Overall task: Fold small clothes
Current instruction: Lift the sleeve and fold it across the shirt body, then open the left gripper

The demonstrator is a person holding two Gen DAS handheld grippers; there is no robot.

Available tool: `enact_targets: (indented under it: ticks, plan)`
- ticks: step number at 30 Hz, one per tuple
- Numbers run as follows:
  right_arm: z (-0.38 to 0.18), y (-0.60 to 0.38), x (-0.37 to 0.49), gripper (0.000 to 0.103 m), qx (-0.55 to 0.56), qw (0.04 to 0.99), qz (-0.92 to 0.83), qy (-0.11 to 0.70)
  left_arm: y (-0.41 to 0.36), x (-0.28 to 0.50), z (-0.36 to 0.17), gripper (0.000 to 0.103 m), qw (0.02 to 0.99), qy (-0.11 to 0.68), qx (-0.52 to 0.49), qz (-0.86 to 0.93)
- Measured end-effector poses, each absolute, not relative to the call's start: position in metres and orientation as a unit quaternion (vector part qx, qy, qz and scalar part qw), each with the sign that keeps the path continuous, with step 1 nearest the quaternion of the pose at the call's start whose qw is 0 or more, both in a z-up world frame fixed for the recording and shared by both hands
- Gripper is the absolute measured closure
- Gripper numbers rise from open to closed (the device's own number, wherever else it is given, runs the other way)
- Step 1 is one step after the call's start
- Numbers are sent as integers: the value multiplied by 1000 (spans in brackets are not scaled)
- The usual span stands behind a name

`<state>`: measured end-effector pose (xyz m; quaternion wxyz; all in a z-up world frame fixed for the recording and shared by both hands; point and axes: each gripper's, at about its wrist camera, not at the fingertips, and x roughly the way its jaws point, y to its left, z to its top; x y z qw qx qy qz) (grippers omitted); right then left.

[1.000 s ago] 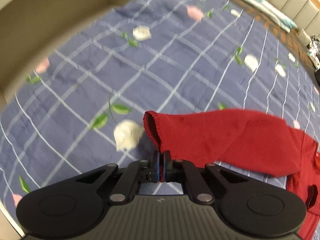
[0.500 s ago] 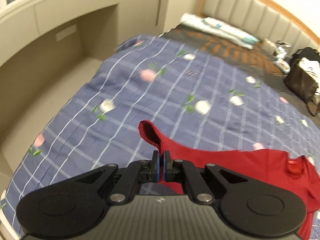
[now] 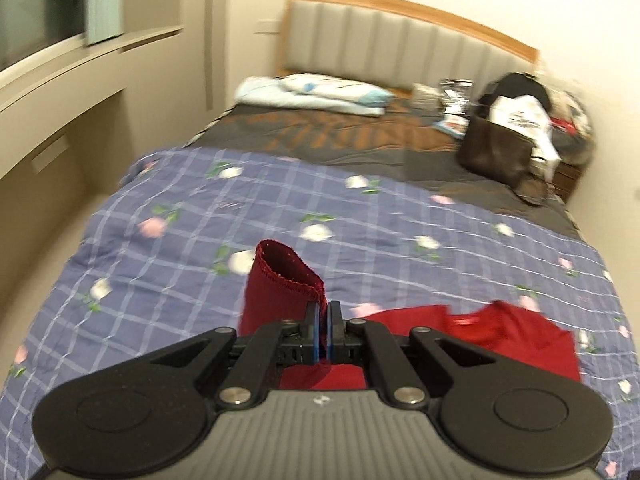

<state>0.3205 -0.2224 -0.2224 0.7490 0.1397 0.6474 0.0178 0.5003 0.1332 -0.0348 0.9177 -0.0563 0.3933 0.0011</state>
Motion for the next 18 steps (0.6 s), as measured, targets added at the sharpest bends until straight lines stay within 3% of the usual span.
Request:
enact_targets:
  ticks: [9, 18]
  plan:
    - [-229, -285, 330, 1, 117, 758, 22, 641, 1, 515, -40, 101, 914, 396, -25, -86]
    - [-239, -335, 328, 1, 118, 752, 10, 649, -101, 524, -97, 101, 888, 441, -12, -131]
